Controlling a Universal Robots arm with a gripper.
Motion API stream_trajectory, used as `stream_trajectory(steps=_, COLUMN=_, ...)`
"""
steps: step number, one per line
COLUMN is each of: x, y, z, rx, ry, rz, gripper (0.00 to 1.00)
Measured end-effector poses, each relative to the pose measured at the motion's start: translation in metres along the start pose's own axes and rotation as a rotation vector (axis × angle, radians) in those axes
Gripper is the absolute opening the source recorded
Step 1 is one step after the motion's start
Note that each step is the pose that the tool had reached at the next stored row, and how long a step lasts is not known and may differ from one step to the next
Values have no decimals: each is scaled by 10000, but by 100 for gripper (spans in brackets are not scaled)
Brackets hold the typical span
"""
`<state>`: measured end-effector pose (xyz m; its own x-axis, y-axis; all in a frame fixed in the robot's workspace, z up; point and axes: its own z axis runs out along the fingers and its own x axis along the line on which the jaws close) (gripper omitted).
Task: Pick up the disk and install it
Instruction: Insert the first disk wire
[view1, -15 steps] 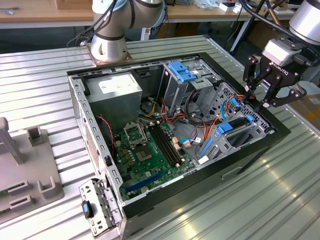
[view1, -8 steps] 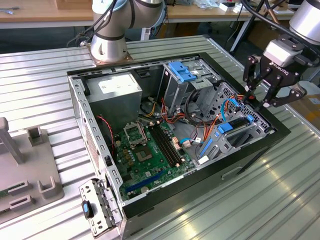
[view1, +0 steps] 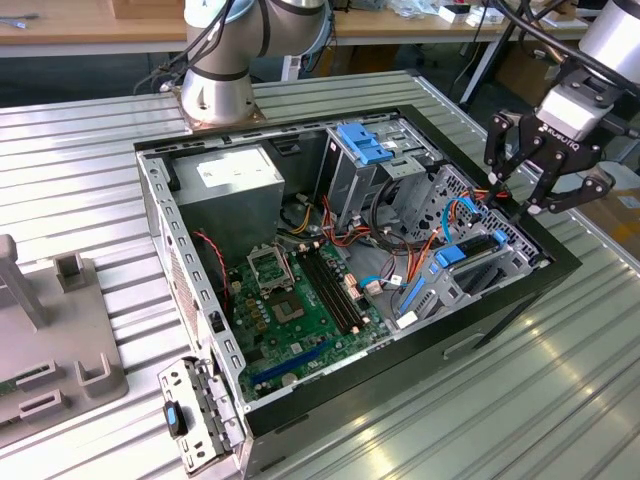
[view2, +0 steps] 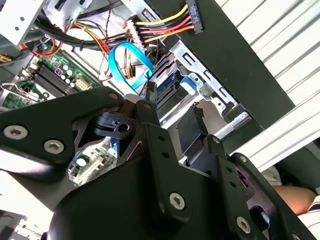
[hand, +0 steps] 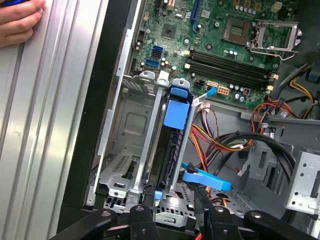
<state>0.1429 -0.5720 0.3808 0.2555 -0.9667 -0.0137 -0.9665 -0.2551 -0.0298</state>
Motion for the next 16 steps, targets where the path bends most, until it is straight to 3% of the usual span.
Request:
stream_trajectory(steps=9, x=0, y=0, z=0, rx=-1, ry=-2, rz=-66, gripper=44)
stream_trajectory(steps=16, x=0, y=-2, z=1, rx=19, ry=-10, rz=-588, gripper=44)
